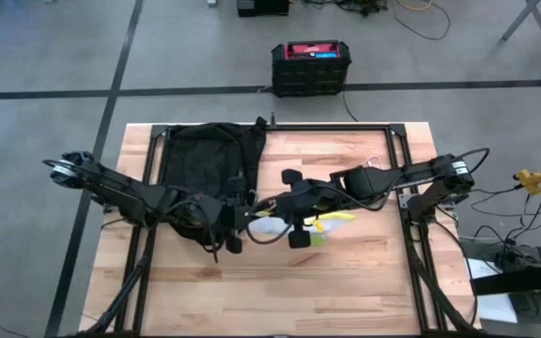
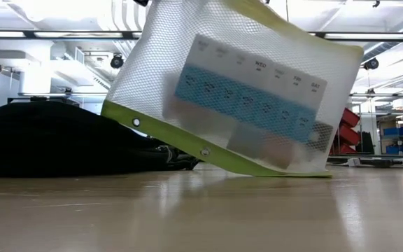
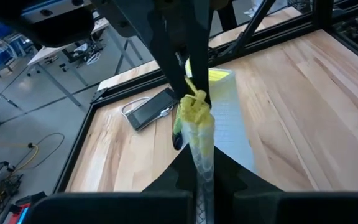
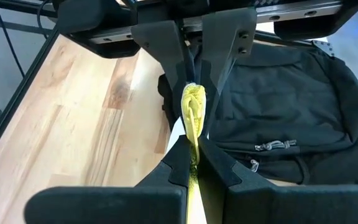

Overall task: Unpack backpack
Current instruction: Open the zip bag

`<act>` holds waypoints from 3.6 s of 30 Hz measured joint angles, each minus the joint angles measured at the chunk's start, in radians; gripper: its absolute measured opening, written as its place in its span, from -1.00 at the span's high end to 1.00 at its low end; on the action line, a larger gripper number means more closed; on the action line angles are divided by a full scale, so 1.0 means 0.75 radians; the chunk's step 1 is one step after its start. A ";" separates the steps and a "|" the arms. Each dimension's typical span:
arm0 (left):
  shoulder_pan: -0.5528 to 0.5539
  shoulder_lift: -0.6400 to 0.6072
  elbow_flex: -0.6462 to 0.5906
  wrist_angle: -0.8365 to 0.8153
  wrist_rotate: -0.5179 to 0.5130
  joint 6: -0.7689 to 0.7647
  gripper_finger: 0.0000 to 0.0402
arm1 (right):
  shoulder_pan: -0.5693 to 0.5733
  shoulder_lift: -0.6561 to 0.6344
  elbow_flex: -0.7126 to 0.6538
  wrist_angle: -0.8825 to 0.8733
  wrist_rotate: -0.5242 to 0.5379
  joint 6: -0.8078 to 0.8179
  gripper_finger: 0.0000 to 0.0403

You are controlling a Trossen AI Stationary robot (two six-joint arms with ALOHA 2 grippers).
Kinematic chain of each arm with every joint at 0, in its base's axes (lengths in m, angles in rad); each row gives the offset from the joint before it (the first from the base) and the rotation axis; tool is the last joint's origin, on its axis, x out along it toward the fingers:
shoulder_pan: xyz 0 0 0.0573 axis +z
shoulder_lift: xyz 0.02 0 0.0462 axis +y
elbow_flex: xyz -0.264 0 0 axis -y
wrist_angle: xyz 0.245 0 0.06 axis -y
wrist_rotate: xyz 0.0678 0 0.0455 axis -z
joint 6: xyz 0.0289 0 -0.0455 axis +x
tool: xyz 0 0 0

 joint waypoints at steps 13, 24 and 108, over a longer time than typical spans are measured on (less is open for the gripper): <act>0.003 -0.042 0.004 0.024 0.058 -0.122 0.94 | 0.000 -0.004 0.001 -0.007 -0.001 -0.009 1.00; -0.007 -0.046 0.003 0.016 0.029 -0.130 1.00 | 0.015 -0.013 0.001 -0.040 0.001 0.062 1.00; 0.088 -0.024 -0.005 0.255 0.038 -0.303 0.99 | 0.053 -0.021 0.117 -0.428 0.166 0.245 1.00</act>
